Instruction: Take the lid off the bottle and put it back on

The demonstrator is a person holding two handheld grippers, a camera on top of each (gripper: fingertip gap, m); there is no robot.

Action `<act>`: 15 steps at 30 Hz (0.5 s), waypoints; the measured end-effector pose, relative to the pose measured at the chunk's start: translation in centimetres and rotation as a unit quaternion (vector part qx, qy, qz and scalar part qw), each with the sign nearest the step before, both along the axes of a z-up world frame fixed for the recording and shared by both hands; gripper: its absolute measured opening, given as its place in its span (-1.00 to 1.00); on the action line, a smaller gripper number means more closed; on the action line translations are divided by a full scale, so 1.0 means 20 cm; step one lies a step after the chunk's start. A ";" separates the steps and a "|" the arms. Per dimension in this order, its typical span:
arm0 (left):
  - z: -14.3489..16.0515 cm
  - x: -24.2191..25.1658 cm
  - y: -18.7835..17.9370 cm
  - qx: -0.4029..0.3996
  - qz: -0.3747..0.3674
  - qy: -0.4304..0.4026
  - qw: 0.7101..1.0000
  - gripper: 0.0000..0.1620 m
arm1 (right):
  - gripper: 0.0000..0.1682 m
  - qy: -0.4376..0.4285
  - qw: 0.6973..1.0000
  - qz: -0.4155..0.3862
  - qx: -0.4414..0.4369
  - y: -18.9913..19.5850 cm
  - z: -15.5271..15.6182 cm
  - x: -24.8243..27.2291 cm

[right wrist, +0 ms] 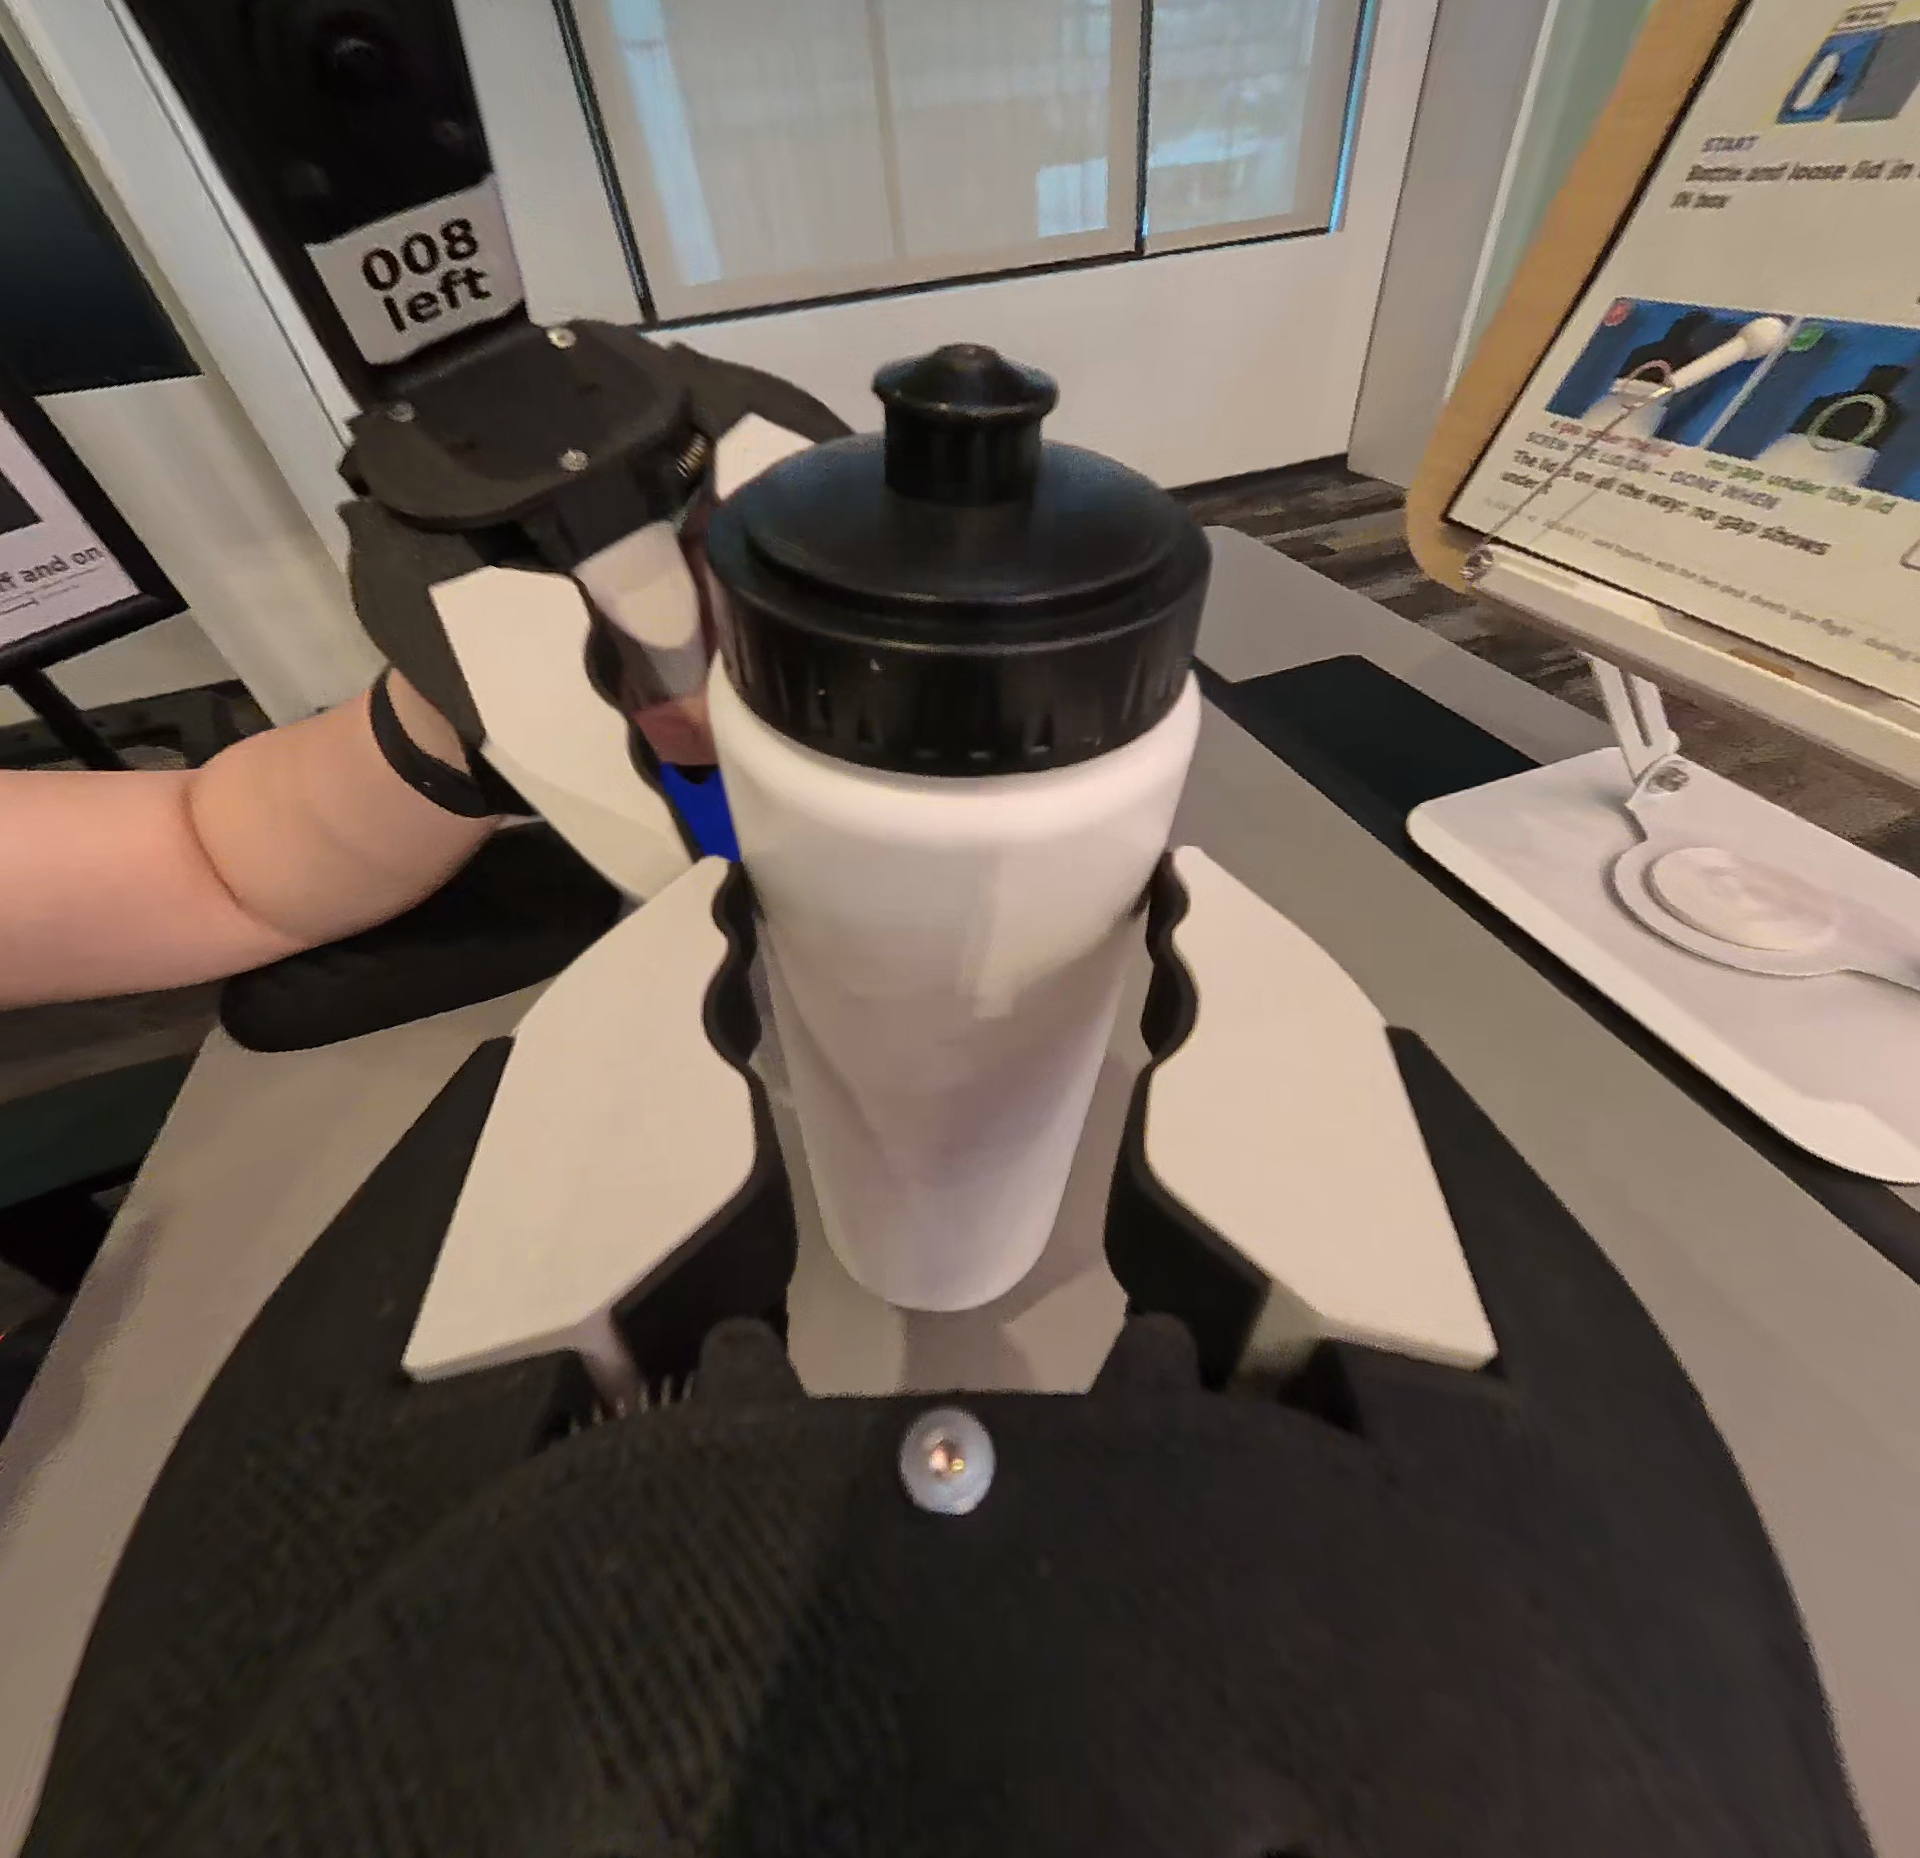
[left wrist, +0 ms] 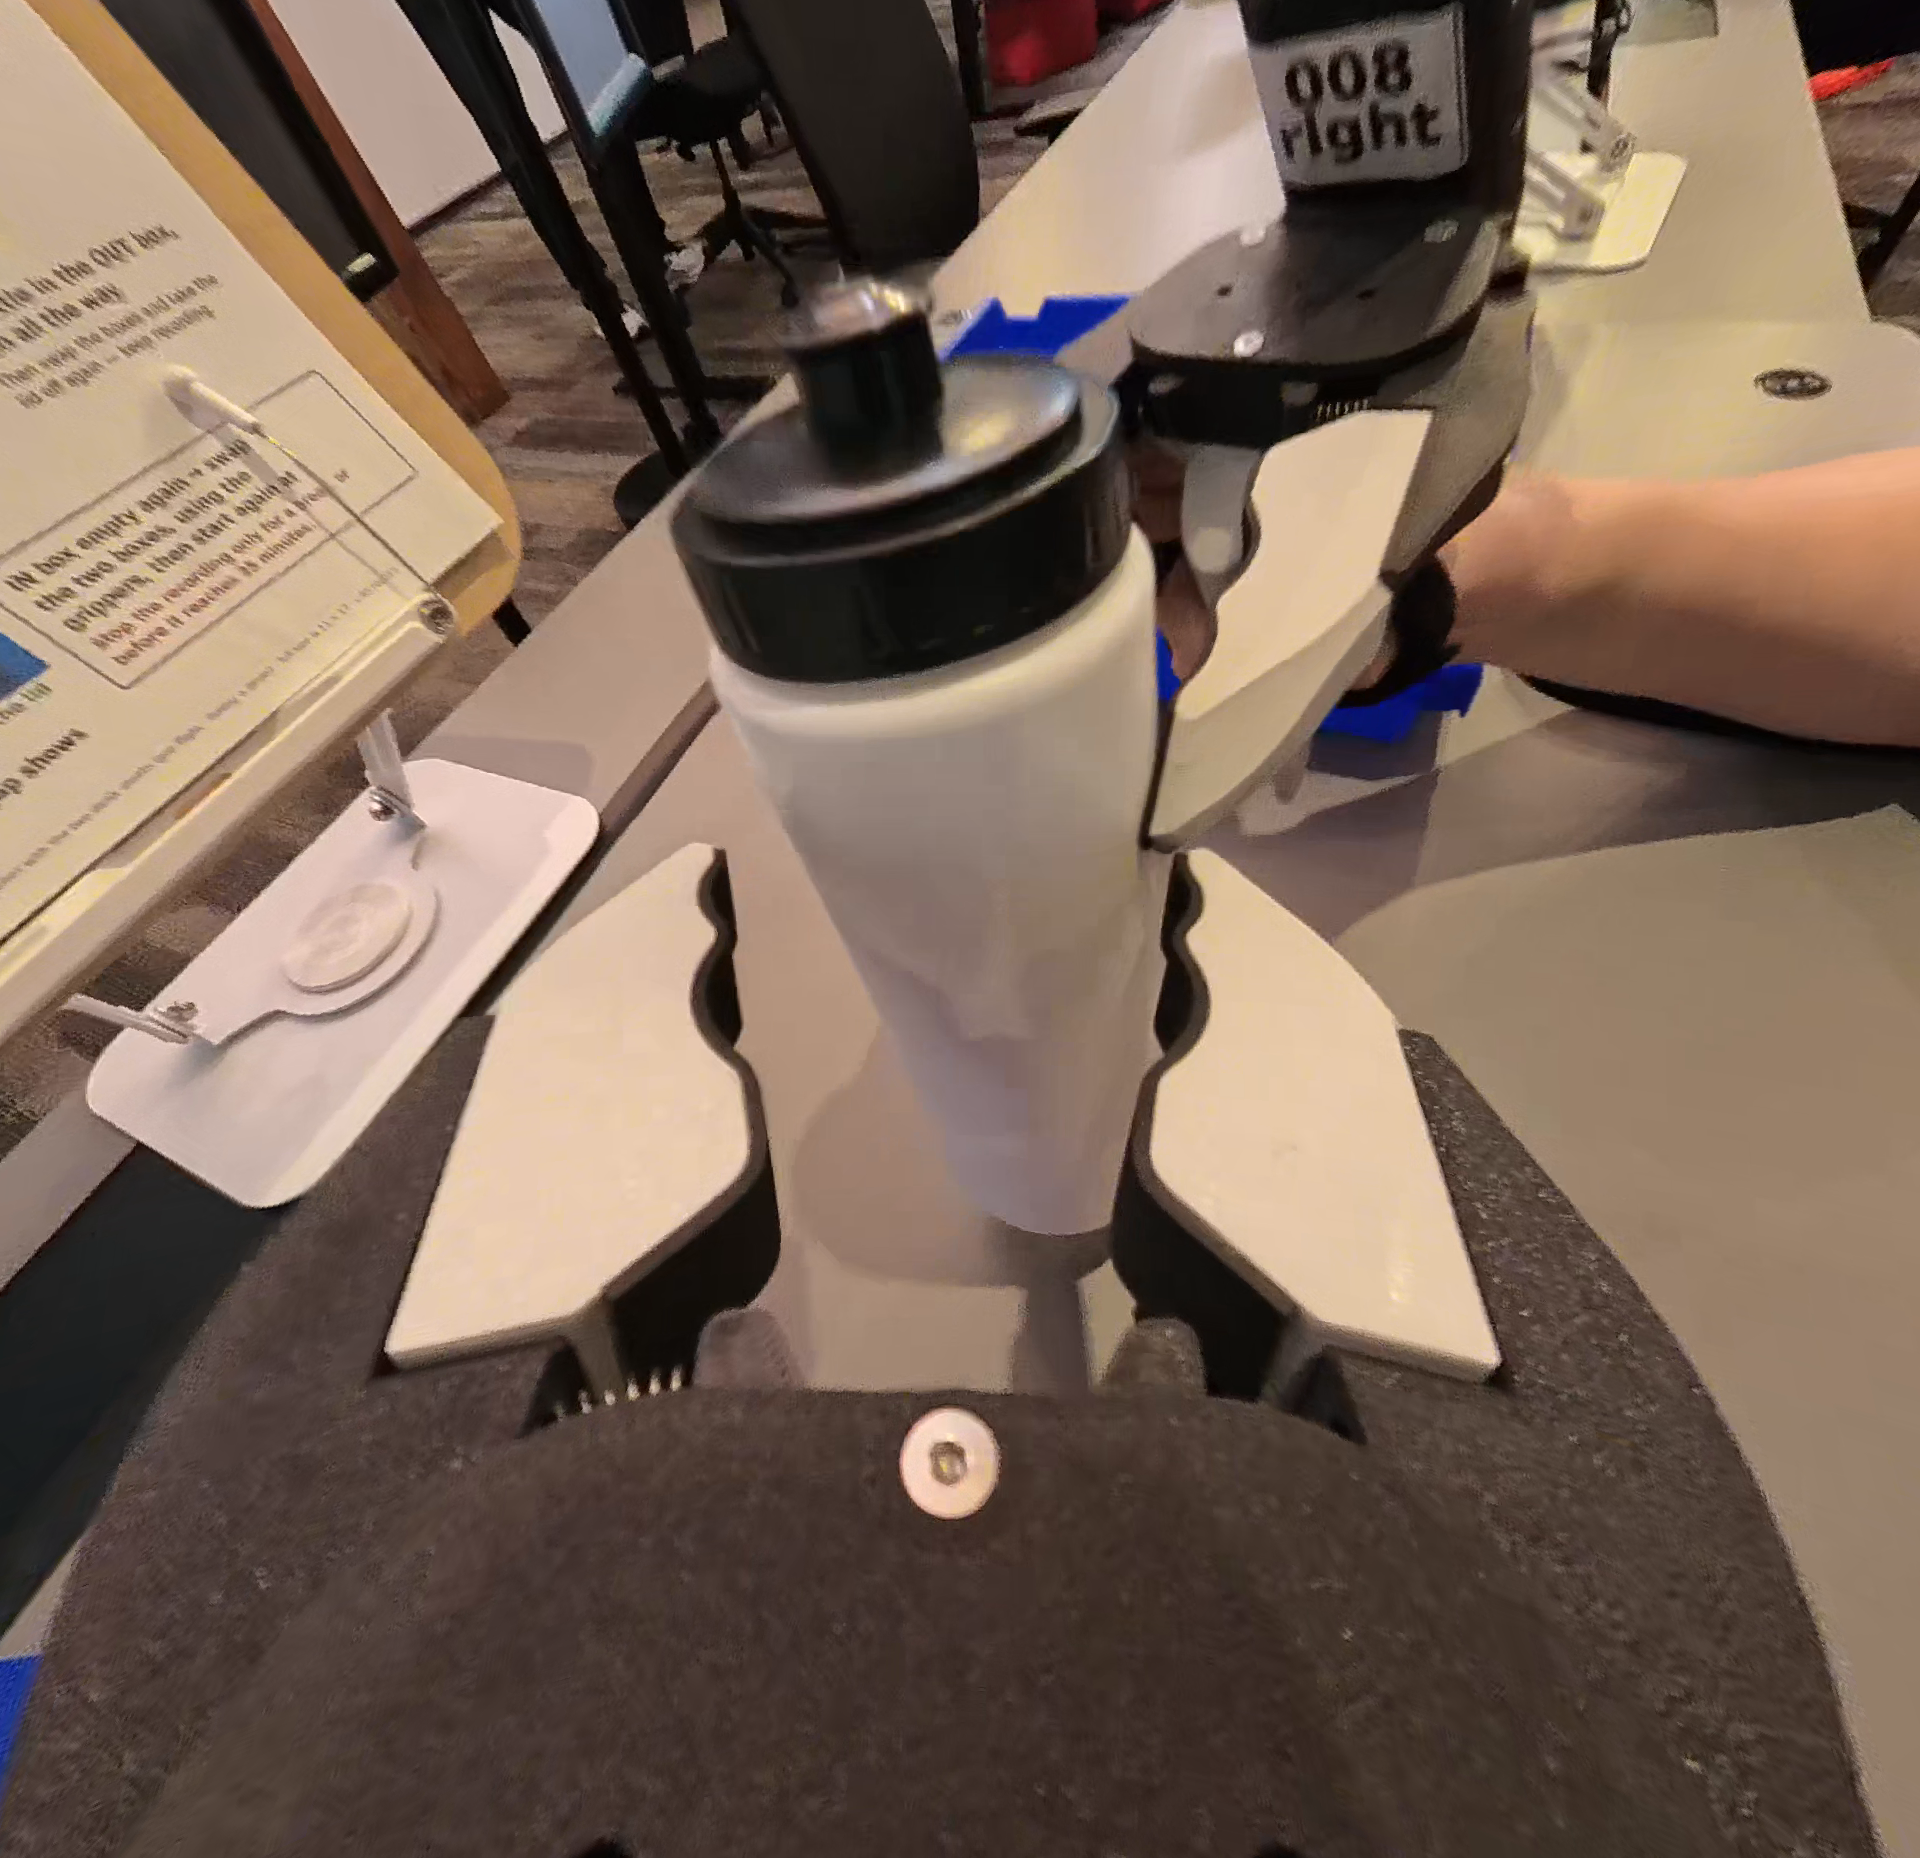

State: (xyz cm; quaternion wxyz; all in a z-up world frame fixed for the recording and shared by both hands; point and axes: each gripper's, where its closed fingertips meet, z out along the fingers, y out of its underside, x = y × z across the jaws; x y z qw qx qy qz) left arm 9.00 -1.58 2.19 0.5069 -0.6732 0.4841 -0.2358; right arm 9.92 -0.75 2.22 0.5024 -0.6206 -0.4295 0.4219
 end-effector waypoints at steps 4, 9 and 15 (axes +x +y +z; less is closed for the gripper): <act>-0.01 -0.01 0.02 0.016 -0.003 -0.043 0.999 0.06 | -0.11 -0.016 1.000 -0.005 0.007 0.03 -0.07 -0.01; 0.02 0.06 -0.03 -0.005 -0.036 -0.109 0.993 0.27 | -0.11 -0.058 0.997 0.004 0.043 0.02 -0.17 -0.04; 0.01 0.06 0.02 -0.024 -0.004 -0.156 0.988 0.02 | -0.11 -0.053 0.998 0.016 0.043 0.00 -0.18 -0.05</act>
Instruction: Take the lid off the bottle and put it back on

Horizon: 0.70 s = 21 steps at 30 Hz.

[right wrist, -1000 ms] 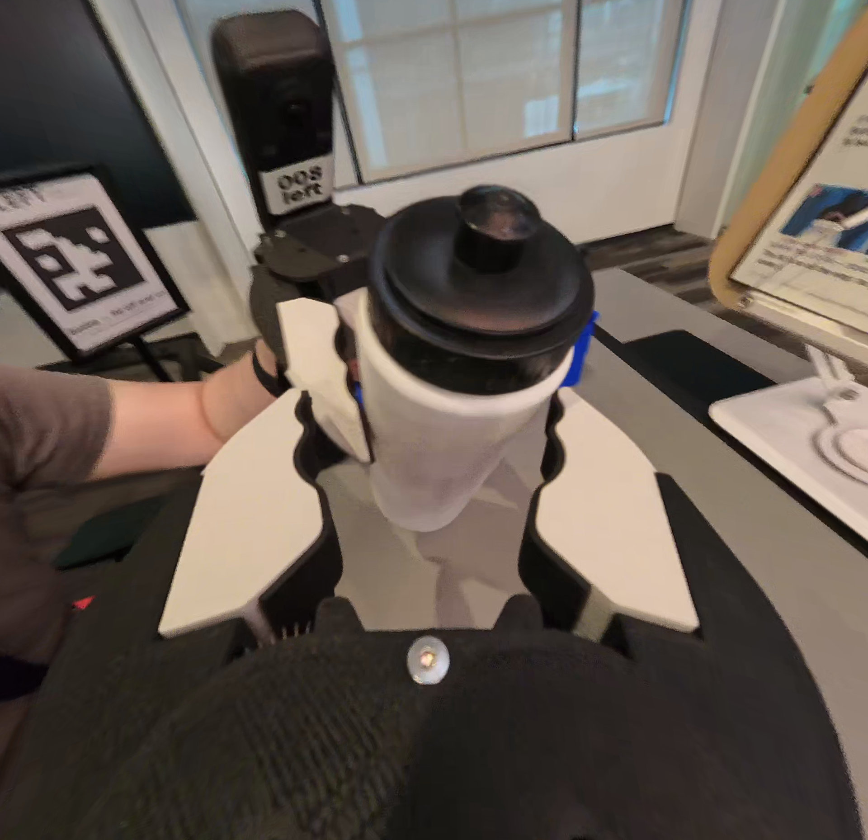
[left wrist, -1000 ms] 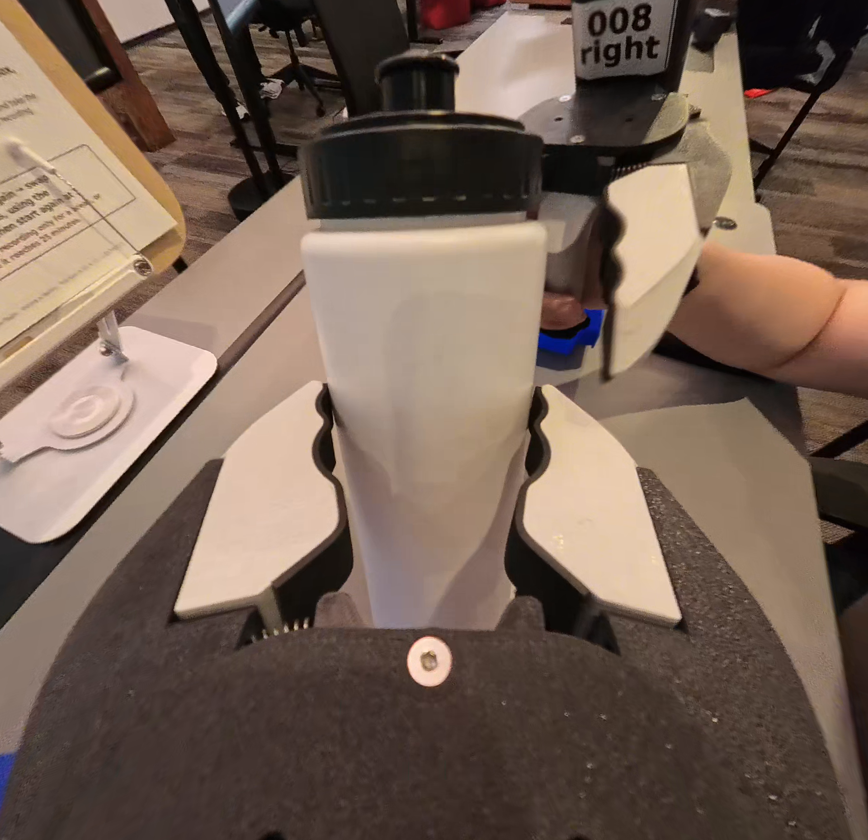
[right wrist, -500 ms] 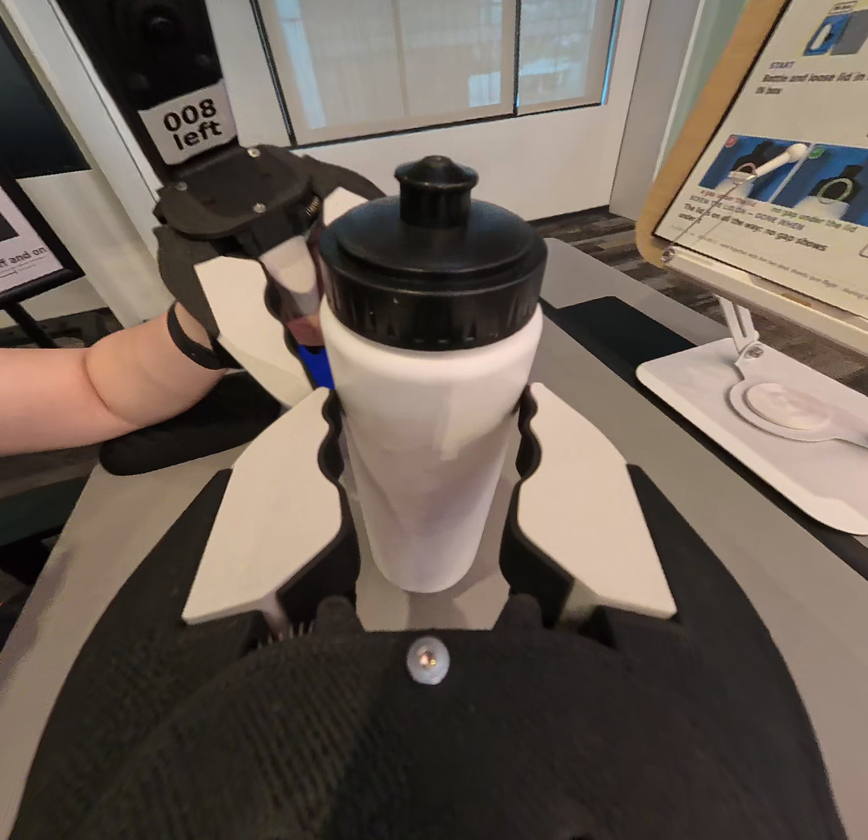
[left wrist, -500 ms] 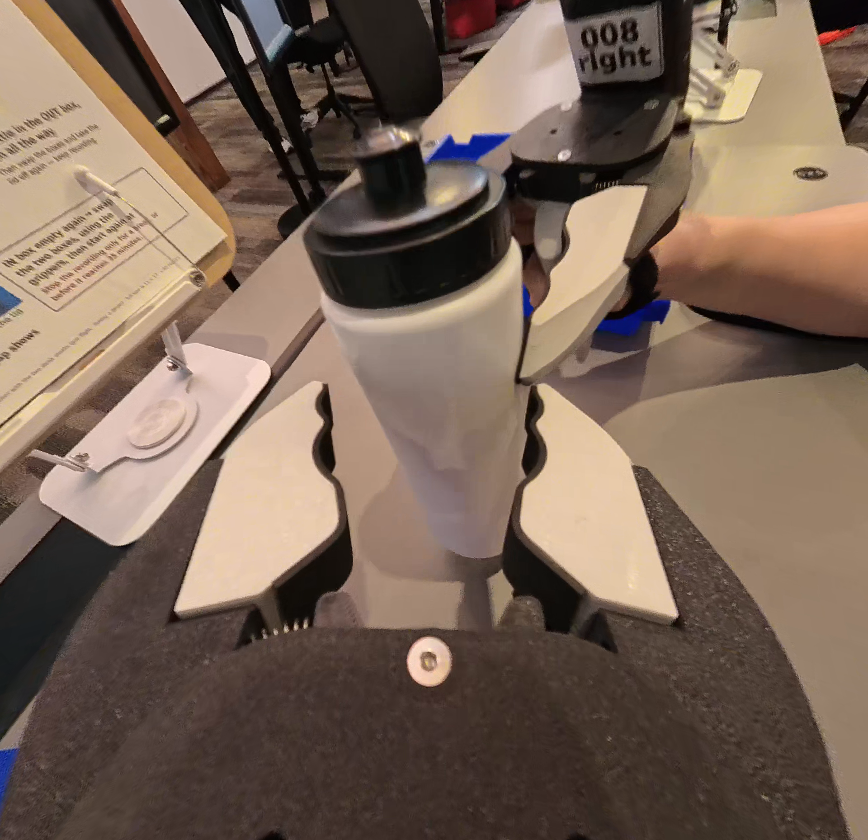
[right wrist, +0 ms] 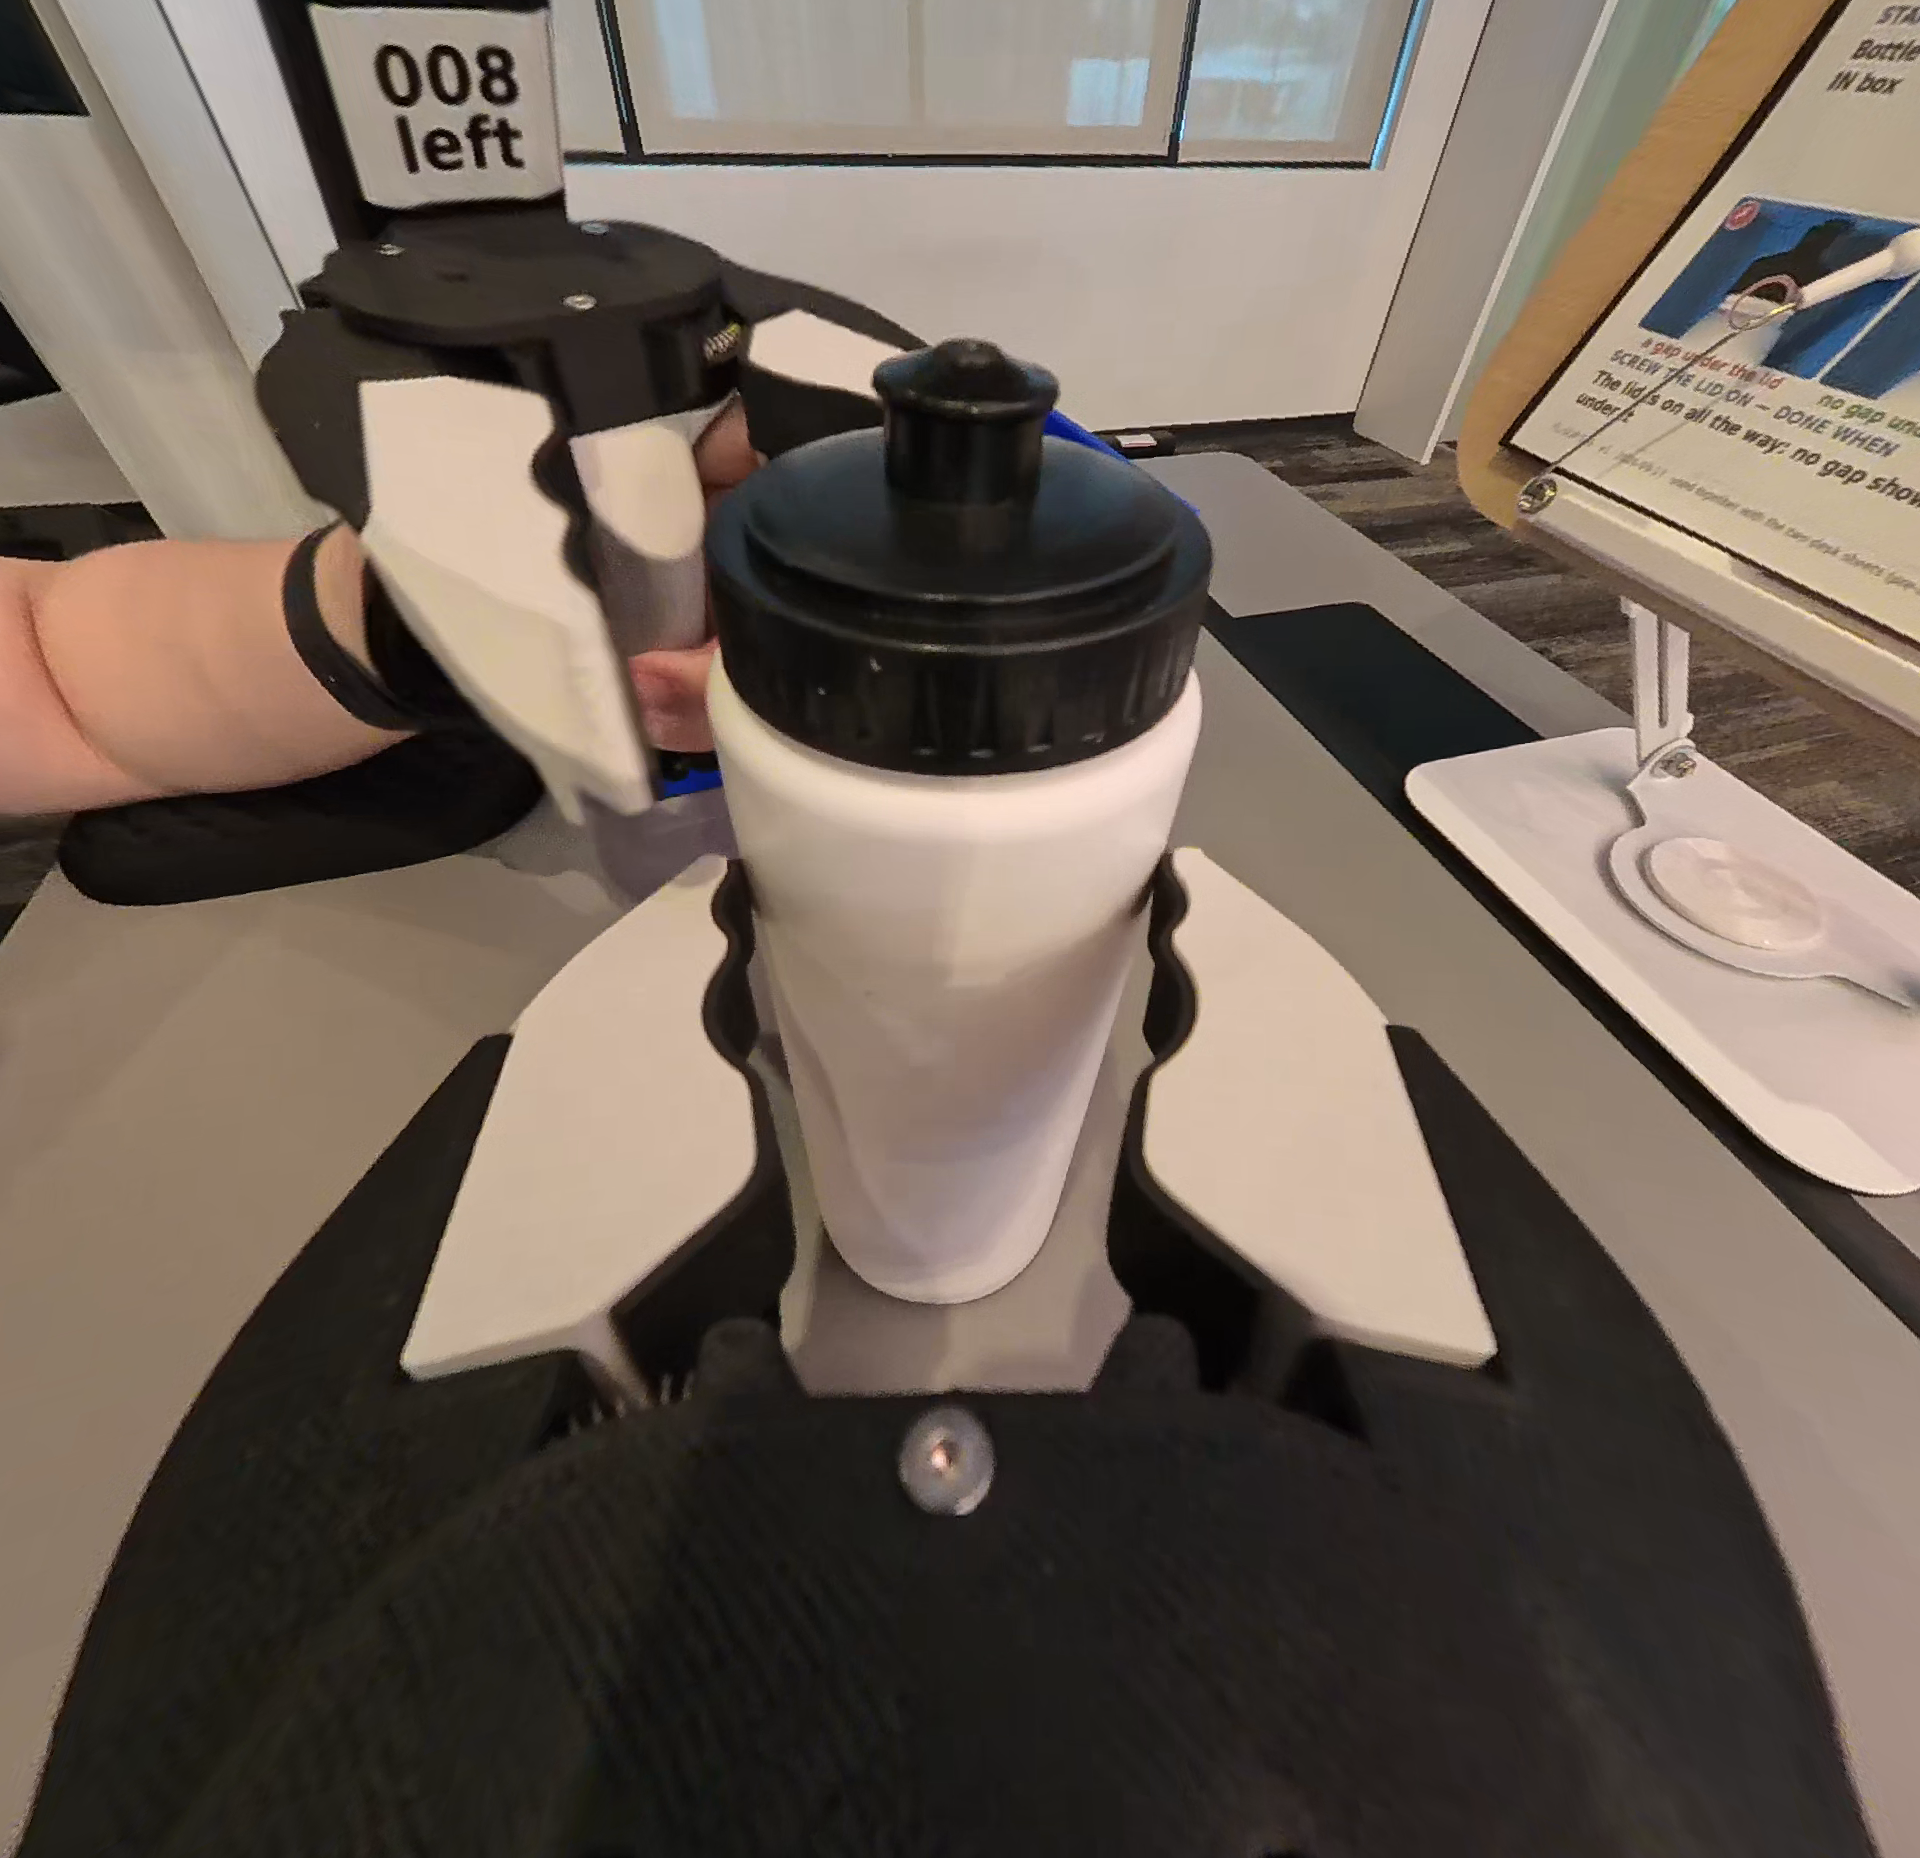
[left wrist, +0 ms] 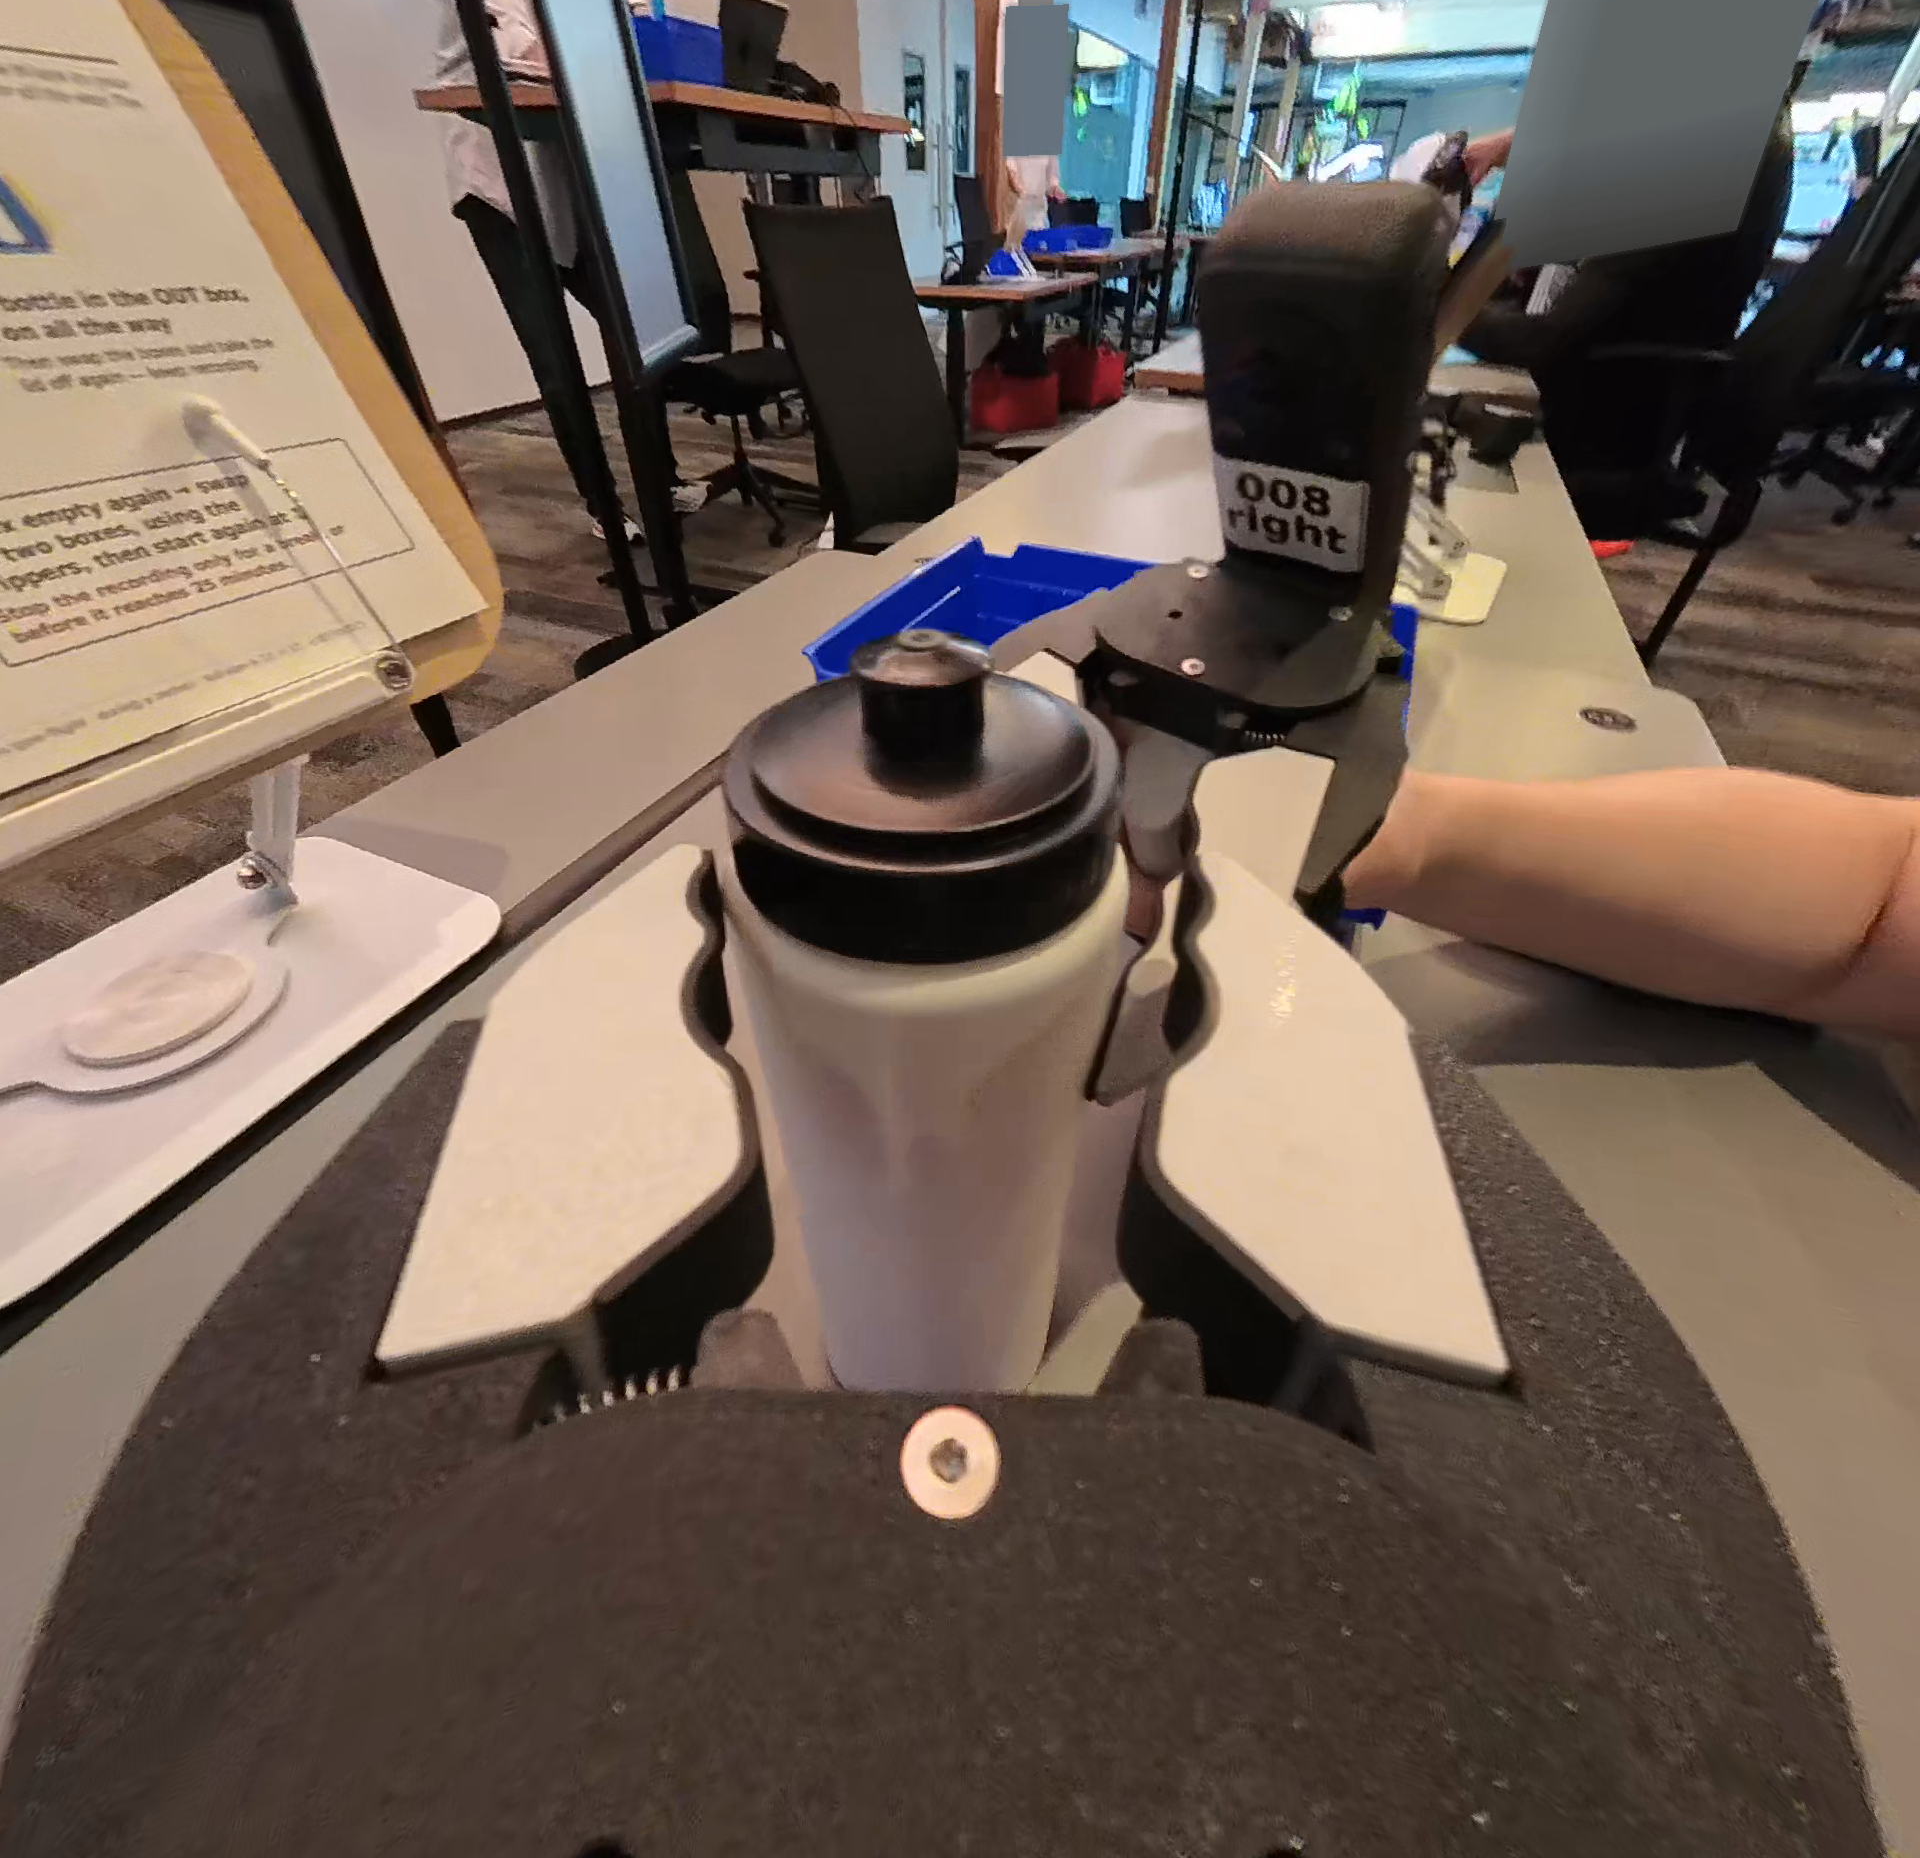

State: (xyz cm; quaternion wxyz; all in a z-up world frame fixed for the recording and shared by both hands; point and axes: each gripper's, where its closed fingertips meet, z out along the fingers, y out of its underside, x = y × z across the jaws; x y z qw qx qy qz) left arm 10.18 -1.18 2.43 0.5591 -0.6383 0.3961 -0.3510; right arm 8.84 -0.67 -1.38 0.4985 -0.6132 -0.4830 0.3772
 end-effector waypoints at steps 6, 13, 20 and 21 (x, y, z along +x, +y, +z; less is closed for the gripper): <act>-0.08 0.01 0.02 -0.023 0.001 0.008 1.000 0.00 | -0.10 -0.134 0.990 -0.003 -0.043 -0.01 -0.19 -0.01; -0.16 0.05 0.04 -0.018 0.016 0.019 1.000 0.09 | -0.08 -0.189 0.981 -0.020 -0.034 -0.02 -0.24 -0.01; -0.27 0.07 0.03 -0.058 -0.005 0.010 0.998 0.11 | -0.08 -0.242 0.969 -0.010 -0.047 -0.04 -0.31 0.03; -0.28 0.07 0.03 -0.062 -0.008 0.008 0.998 0.12 | -0.08 -0.250 0.967 -0.009 -0.043 -0.04 -0.32 0.04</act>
